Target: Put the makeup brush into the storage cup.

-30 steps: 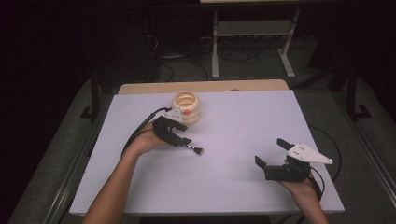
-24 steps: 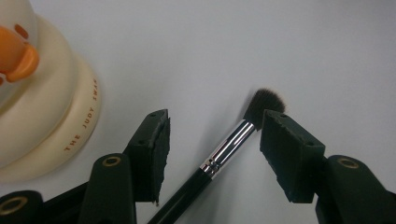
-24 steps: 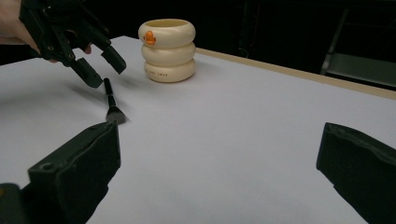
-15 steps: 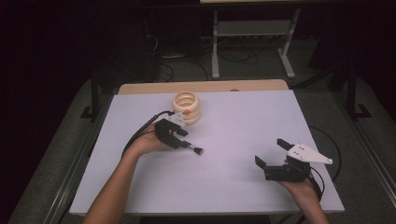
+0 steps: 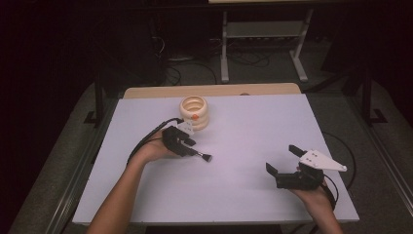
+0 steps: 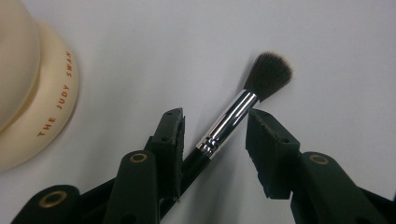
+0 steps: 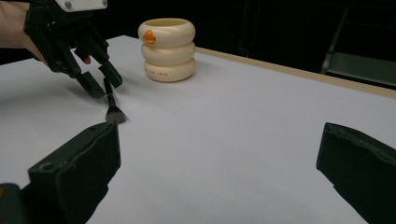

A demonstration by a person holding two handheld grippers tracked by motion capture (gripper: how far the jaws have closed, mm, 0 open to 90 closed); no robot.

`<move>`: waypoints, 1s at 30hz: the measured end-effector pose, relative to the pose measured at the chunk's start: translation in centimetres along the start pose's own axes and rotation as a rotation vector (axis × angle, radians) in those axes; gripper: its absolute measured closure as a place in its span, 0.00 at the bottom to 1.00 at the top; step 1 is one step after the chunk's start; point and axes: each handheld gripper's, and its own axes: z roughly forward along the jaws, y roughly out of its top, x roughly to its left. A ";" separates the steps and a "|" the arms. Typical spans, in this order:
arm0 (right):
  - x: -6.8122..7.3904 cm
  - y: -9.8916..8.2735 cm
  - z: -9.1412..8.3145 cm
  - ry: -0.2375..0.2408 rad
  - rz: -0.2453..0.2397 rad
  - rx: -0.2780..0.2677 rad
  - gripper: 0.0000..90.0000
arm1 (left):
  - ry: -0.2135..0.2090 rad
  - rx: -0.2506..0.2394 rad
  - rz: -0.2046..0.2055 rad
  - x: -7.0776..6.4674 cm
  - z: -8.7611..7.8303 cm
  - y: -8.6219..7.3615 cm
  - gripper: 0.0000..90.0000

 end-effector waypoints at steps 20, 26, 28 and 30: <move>-0.1 0.0 0.0 -0.004 0.000 0.000 0.00 | -0.004 0.038 0.018 -0.1 0.8 -0.2 0.71; 0.0 0.0 0.0 -0.001 -0.002 0.002 0.00 | -0.016 0.059 0.027 -0.2 1.1 -0.2 0.73; 0.0 0.0 0.0 0.000 -0.002 0.003 0.00 | -0.017 0.058 0.032 -0.2 1.0 -0.2 0.75; 0.0 0.0 0.0 -0.002 -0.003 0.003 0.00 | -0.024 0.058 0.035 -0.3 1.0 -0.2 0.77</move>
